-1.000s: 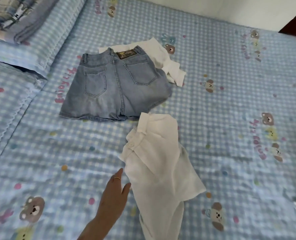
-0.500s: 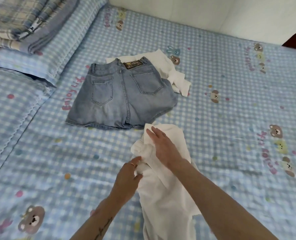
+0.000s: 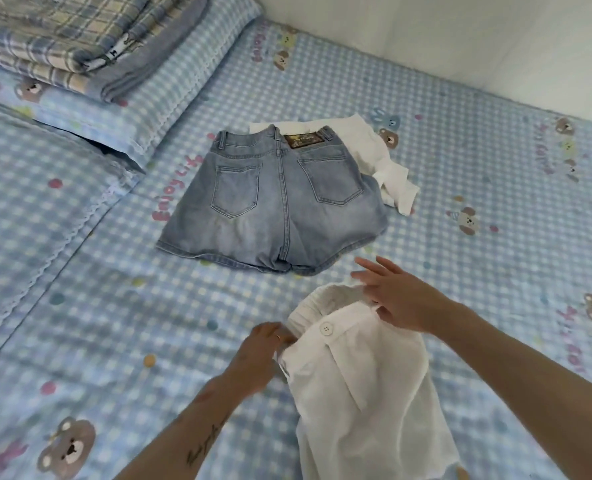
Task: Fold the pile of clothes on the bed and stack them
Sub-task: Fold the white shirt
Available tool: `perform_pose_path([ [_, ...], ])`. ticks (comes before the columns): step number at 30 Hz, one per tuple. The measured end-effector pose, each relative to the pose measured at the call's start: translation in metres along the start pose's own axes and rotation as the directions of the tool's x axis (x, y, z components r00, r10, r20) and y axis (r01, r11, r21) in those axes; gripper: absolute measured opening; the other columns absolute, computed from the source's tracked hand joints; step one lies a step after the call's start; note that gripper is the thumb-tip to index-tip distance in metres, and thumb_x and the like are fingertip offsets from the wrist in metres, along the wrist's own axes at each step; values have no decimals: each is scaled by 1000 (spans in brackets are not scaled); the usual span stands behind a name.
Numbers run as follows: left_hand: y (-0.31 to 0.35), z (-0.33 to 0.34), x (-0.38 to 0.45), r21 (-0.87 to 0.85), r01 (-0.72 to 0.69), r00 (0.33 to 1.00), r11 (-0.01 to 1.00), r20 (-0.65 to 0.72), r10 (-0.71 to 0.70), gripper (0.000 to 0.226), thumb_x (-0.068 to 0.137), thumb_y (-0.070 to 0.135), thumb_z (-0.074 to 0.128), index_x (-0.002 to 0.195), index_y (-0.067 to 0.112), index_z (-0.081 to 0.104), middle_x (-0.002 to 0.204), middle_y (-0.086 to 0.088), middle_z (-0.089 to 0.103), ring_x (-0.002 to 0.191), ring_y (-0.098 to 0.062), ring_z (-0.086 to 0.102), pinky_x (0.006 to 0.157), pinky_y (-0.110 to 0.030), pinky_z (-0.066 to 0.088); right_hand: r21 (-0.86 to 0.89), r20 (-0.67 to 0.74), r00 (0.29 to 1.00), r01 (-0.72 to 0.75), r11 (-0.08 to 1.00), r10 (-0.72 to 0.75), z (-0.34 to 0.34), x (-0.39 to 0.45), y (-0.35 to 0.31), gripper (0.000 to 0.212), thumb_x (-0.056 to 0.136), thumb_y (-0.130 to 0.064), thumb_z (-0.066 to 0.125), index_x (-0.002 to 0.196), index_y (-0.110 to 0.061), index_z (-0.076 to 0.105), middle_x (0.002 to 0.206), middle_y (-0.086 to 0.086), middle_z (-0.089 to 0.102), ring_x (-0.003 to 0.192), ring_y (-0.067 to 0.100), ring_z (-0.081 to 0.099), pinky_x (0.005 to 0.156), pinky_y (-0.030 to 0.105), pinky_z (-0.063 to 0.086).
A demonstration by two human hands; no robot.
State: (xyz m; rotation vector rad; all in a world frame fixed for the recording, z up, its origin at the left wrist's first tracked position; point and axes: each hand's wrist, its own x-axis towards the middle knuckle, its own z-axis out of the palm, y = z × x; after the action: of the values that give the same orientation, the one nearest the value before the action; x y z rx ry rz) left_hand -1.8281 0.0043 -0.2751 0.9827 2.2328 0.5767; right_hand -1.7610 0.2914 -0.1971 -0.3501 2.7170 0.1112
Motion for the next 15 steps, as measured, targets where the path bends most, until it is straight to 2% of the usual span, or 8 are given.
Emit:
perform_pose_path([
  [3,2,9,5,24,-42,999,999,31,41,35,90,18,58,125,15,56,155,0,20,143,-13,15,112,-21,16,14,-69,988,141,990,-139,-20,-62,0,13,73,-18,61,85,-20,65,145,-6,44,145,21,15,118,44,17],
  [5,16,11,-1,-67,-120,993,990,12,121,25,90,22,60,113,13,58,156,3,16,143,-9,14,108,-14,17,10,-91,981,173,985,-172,-34,-108,-5,13,72,-21,61,85,-21,64,131,-9,56,142,21,28,115,46,28],
  [8,40,-1,-19,-132,-274,962,953,-47,270,16,86,27,65,97,28,54,154,13,17,141,1,12,105,-10,19,68,-126,978,176,982,-166,-52,-170,-17,11,75,-21,58,85,-22,58,102,-11,61,124,18,50,110,36,35],
  [9,49,-8,-25,-109,-313,950,944,-61,308,17,85,29,66,97,28,55,152,16,20,142,2,10,107,-13,20,96,-123,980,169,981,-157,-58,-190,-22,10,74,-20,57,83,-23,54,94,-11,58,109,16,56,104,31,38],
  [11,65,-25,-34,27,-405,912,914,-55,406,27,85,36,64,105,17,62,145,14,35,143,-5,11,115,-21,17,106,-80,987,144,984,-136,-67,-221,-35,15,72,-20,57,80,-25,45,83,-11,50,81,13,53,83,24,43],
  [13,85,-45,-51,217,-494,863,842,7,505,36,87,38,61,112,12,64,133,7,55,141,-14,25,118,-30,15,99,-56,995,88,991,-82,-75,-253,-48,22,70,-23,61,80,-28,42,79,-12,47,70,11,46,66,22,43],
  [15,107,-64,-75,320,-539,828,780,31,559,33,86,35,64,112,15,65,117,4,65,128,-15,47,109,-30,35,95,-66,998,7,995,-1,-82,-282,-60,31,67,-26,69,85,-32,45,77,-13,48,68,8,47,60,20,44],
])
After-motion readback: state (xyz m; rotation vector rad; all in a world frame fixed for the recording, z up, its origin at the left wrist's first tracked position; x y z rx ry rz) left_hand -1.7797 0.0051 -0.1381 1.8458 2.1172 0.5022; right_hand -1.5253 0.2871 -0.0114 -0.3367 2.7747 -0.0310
